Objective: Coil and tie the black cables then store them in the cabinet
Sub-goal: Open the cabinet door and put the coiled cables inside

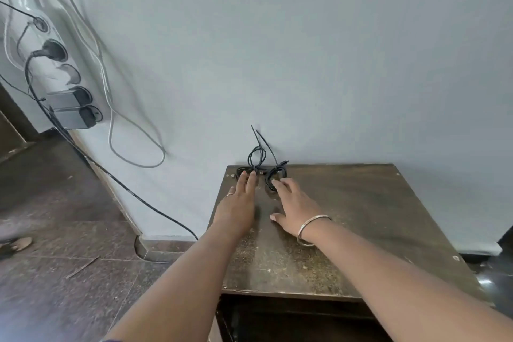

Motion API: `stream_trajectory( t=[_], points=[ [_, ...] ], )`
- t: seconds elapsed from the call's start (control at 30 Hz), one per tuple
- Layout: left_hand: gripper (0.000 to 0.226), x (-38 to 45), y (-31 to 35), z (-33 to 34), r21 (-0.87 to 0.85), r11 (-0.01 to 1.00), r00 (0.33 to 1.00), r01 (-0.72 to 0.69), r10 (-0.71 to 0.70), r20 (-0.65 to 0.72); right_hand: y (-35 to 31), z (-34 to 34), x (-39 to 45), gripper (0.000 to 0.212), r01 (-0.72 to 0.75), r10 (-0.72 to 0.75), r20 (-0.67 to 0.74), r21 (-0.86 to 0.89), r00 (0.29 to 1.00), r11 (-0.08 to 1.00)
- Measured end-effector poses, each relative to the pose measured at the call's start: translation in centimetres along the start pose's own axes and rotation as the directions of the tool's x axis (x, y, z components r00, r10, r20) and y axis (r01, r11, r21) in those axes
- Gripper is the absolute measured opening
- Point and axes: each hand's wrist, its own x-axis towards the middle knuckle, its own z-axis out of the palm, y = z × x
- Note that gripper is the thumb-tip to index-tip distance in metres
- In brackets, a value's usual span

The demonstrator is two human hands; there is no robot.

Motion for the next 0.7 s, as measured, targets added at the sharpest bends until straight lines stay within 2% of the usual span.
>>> stream_trajectory(
  t=[0.13,0.23,0.33,0.4,0.47,0.57,0.7],
  points=[
    [0.077,2.6,-0.5,0.2,0.013,0.998,0.988,0.057,-0.058,0.144,0.5,0.2,2.5,0.075,0.047,-0.045,0.019,-0.093,0.999,0.995],
    [0.077,4.0,0.0,0.1,0.022,0.991,0.962,0.133,-0.135,0.237,0.6,0.0,3.6,0.069,0.018,-0.012,0.041,-0.145,0.999,0.989],
    [0.079,4.7,0.5,-0.3,0.095,0.985,0.941,0.141,-0.163,0.296,0.2,0.1,3.6,0.059,0.019,-0.007,0.053,-0.223,0.999,0.975],
    [0.065,4.5,0.5,-0.4,0.14,0.986,0.963,0.094,-0.126,0.24,-0.1,0.2,3.1,0.051,0.032,-0.024,0.036,-0.26,0.999,0.965],
    [0.045,3.6,0.5,-0.6,0.21,0.977,0.992,0.027,-0.052,0.114,-0.5,0.2,2.2,0.046,0.037,-0.038,0.004,-0.28,0.999,0.959],
    [0.026,0.9,1.1,-0.5,0.317,0.948,1.0,-0.016,0.017,0.001,-1.4,0.0,0.4,0.045,0.045,-0.05,-0.008,-0.29,0.999,0.956],
    [0.024,-2.9,2.0,-0.8,0.338,0.941,0.999,-0.013,0.024,-0.03,-2.5,-0.6,-2.8,0.037,0.064,-0.072,-0.01,-0.346,0.997,0.936]
  ],
)
